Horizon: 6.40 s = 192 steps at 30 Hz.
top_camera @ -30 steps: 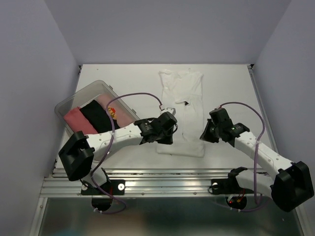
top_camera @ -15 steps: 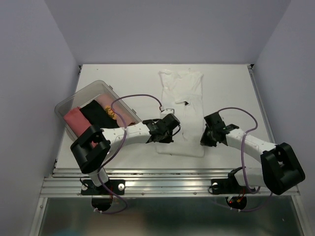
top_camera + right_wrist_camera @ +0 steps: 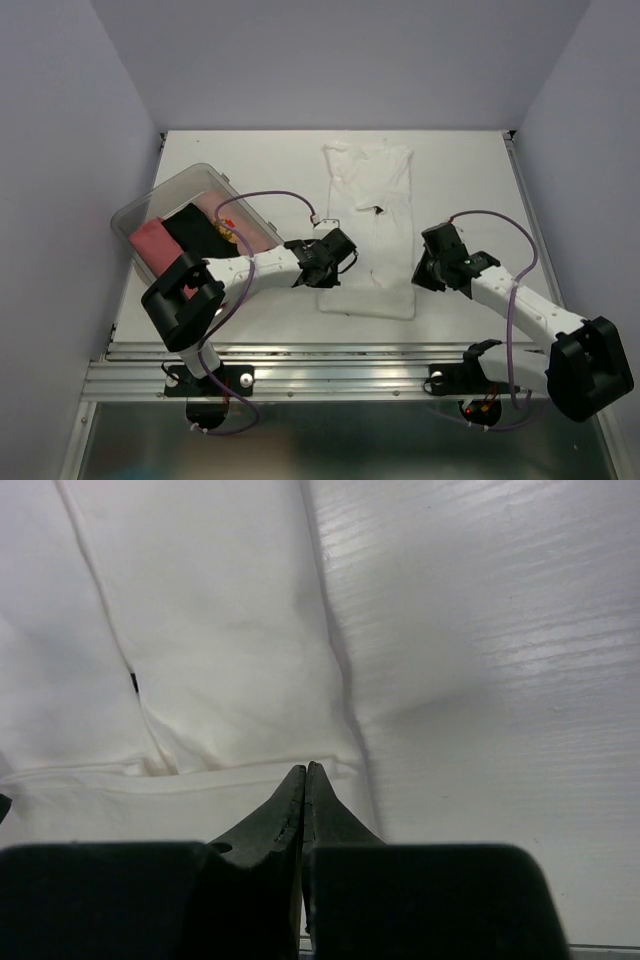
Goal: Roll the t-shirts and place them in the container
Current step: Roll the T-shirt to the center of the board.
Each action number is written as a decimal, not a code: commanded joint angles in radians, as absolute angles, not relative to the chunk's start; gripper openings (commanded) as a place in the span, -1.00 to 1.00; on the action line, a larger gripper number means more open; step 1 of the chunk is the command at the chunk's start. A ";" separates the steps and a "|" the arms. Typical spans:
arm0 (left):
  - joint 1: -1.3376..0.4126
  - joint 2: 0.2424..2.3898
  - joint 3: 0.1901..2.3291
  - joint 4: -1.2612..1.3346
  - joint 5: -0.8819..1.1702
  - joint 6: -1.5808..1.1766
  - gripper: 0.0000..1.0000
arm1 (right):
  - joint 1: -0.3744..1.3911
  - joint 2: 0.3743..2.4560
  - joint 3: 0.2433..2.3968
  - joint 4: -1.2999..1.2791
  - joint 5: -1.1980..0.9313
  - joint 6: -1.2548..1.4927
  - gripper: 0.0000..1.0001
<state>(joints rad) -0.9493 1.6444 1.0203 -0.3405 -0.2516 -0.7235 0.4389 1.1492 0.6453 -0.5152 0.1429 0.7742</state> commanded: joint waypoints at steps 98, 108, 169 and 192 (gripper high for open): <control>-0.954 1.408 0.712 -0.218 -0.081 -0.968 0.01 | 0.459 1.042 0.451 -0.568 -0.054 0.925 -0.27; -0.953 1.424 0.690 -0.199 -0.087 -0.986 -0.14 | 0.468 1.023 0.460 -0.578 -0.052 0.922 -0.28; -0.831 1.494 0.943 -0.353 -0.057 -0.865 -1.00 | 0.468 1.103 0.704 -0.663 0.166 0.876 -0.99; -0.767 1.670 1.107 -0.373 -0.110 -0.813 -1.00 | 0.468 1.285 0.795 -0.565 0.290 0.811 -0.94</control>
